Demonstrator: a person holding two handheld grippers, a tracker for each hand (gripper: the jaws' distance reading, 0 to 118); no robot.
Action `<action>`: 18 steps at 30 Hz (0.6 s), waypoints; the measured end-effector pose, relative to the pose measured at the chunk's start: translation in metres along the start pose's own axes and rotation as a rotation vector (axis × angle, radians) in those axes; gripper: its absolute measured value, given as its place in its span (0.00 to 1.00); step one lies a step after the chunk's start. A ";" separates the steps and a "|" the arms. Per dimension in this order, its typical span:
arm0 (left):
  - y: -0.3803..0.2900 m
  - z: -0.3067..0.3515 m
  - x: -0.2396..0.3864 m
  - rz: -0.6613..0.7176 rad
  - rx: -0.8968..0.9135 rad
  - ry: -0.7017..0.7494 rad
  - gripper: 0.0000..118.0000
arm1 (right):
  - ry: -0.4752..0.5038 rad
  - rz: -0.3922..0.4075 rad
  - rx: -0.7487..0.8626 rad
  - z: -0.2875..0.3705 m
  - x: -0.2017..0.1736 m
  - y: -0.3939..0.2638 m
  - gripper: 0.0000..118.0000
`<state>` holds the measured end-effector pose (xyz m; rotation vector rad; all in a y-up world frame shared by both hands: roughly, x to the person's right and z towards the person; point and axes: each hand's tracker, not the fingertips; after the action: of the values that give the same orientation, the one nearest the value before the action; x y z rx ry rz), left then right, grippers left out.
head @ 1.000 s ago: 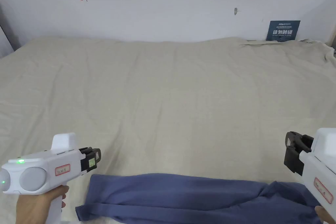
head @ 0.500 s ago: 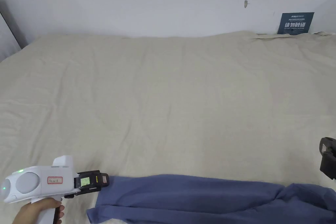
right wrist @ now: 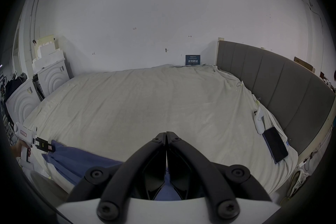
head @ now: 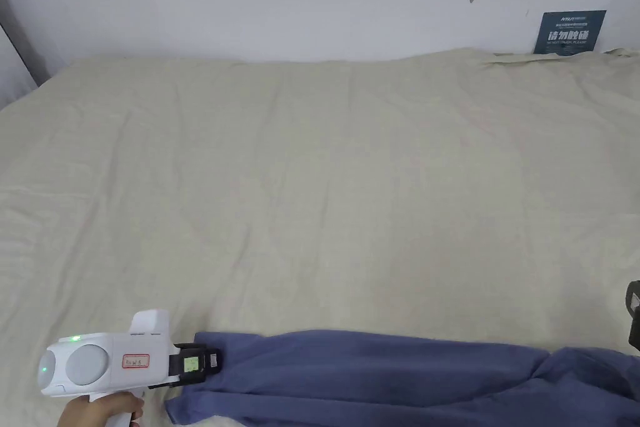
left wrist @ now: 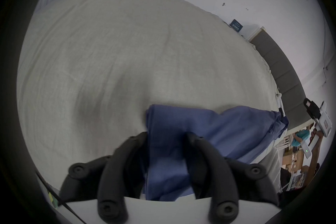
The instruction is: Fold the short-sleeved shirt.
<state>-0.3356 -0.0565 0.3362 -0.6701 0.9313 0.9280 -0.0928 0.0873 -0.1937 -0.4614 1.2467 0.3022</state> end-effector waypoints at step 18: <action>0.037 0.045 0.025 -0.077 0.035 0.067 0.04 | 0.021 -0.034 0.024 0.002 0.009 0.005 0.00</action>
<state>-0.3451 0.0063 0.3305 -0.7063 0.9727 0.8236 -0.0904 0.0925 -0.2026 -0.4657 1.2600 0.2541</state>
